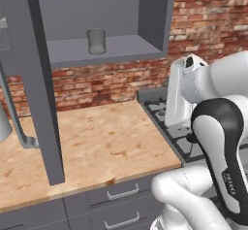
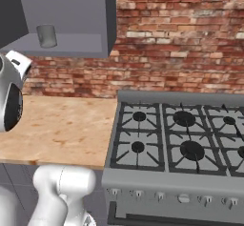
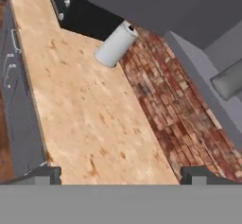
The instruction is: There is a bowl on the dining counter. Grab a lemon wedge from the fridge and place it in the bowl. Then get the liquor bottle and glass cup from the cabinet and place them next to the bowl.
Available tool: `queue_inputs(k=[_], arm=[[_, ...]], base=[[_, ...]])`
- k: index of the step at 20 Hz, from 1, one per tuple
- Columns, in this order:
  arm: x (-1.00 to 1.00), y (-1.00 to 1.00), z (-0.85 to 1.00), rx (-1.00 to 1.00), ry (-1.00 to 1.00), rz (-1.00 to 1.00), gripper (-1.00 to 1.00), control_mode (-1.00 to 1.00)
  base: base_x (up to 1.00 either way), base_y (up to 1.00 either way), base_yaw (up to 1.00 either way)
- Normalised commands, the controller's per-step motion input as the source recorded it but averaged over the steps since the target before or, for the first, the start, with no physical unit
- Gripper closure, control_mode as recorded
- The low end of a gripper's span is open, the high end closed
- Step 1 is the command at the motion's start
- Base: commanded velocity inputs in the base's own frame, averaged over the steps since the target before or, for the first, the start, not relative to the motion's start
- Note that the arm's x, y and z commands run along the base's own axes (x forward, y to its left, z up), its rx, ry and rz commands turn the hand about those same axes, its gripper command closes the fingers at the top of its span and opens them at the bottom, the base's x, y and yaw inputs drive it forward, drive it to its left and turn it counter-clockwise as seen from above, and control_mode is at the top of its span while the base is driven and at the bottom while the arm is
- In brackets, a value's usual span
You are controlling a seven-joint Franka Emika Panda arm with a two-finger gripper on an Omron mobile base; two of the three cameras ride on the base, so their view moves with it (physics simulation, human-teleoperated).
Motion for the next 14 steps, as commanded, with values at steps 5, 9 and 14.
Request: queue_inputs(k=[5,9,14], arm=[[0.03,0.05,0.27,-0.46,-0.17,0.08,-1.00,-1.00],[0.30,0.00,0.35,-0.45,-0.16,0.15,-1.00,-1.00],[0.27,0.00,0.32,-0.37,-0.17,0.24,-1.00,-1.00]], base=[[0.00,0.00,0.00],[0.00,0.00,0.00],[0.00,0.00,0.00]])
